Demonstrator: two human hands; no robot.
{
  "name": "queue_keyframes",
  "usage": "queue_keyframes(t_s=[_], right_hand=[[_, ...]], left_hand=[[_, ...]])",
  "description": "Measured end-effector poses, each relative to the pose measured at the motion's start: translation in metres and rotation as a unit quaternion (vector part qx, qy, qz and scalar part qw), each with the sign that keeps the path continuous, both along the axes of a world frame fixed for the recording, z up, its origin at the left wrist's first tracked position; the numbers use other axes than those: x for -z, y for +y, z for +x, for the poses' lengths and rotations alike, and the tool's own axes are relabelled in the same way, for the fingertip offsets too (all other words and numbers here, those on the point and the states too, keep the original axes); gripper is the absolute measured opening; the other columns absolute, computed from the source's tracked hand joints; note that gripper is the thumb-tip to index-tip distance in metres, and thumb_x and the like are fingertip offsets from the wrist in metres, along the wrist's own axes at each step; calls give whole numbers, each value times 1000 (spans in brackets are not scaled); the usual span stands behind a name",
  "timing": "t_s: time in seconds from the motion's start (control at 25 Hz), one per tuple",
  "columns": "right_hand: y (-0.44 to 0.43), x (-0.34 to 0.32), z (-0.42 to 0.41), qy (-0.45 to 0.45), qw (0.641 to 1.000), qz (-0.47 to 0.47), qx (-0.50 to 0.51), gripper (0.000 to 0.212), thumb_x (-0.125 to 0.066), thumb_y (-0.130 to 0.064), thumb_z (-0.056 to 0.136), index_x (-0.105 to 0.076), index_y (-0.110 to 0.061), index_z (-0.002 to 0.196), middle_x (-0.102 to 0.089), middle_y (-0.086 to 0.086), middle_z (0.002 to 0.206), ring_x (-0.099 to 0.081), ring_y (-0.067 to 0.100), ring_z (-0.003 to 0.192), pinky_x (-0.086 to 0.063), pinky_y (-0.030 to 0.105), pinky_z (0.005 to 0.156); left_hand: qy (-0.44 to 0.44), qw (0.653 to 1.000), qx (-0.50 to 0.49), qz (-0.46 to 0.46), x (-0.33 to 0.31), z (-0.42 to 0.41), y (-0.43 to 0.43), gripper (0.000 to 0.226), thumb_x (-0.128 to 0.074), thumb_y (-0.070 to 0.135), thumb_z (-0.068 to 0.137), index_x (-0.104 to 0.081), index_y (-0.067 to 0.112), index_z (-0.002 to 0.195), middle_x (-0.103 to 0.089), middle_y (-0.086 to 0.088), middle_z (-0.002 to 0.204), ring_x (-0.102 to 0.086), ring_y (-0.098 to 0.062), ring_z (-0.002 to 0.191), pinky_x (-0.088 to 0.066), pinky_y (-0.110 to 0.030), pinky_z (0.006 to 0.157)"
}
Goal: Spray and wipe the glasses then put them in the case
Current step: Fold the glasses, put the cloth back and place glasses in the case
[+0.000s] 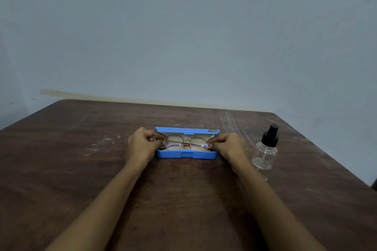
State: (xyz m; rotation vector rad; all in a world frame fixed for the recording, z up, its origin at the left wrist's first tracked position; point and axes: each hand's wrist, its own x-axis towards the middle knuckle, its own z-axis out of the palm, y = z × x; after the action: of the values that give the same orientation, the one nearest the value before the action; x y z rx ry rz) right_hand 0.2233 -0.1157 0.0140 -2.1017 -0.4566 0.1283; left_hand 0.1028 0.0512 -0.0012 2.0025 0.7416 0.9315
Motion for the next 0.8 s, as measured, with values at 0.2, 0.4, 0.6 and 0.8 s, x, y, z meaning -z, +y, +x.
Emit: queue_keyframes(t_s=[0.2, 0.4, 0.6, 0.8], right_hand=[[-1, 0, -1, -32, 998, -46, -10, 17, -61, -9, 85, -72, -10, 98, -68, 6, 111, -57, 13, 90, -39, 20, 69], [0, 4, 0, -63, 996, -59, -8, 16, -61, -12, 86, -72, -13, 98, -68, 5, 109, -55, 11, 85, -39, 21, 71], [0, 8, -2, -67, 996, -55, 3, 17, -60, -14, 86, -72, -17, 98, -68, 3, 107, -54, 11, 83, -46, 26, 75], [1, 11, -2, -69, 997, -40, 5, 15, -62, -17, 86, -72, -20, 96, -70, 1, 105, -60, 16, 93, -52, 33, 85]], left_hand=[[59, 996, 20, 62, -1, -3, 3, 12, -69, 17, 76, -73, 21, 88, -42, 5, 71, -42, -9, 68, -35, -26, 59], [45, 995, 57, 68, 1, -8, 6, 11, -63, 21, 81, -71, 17, 88, -48, 1, 78, -43, -6, 68, -35, -21, 59], [61, 993, 63, 84, 1, -9, 7, 10, -67, 21, 78, -72, 17, 87, -52, -3, 85, -44, -9, 72, -34, -18, 58], [76, 991, 66, 93, -1, -9, 7, 4, -67, 14, 77, -71, 14, 78, -44, 5, 78, -44, -13, 79, -31, -16, 57]])
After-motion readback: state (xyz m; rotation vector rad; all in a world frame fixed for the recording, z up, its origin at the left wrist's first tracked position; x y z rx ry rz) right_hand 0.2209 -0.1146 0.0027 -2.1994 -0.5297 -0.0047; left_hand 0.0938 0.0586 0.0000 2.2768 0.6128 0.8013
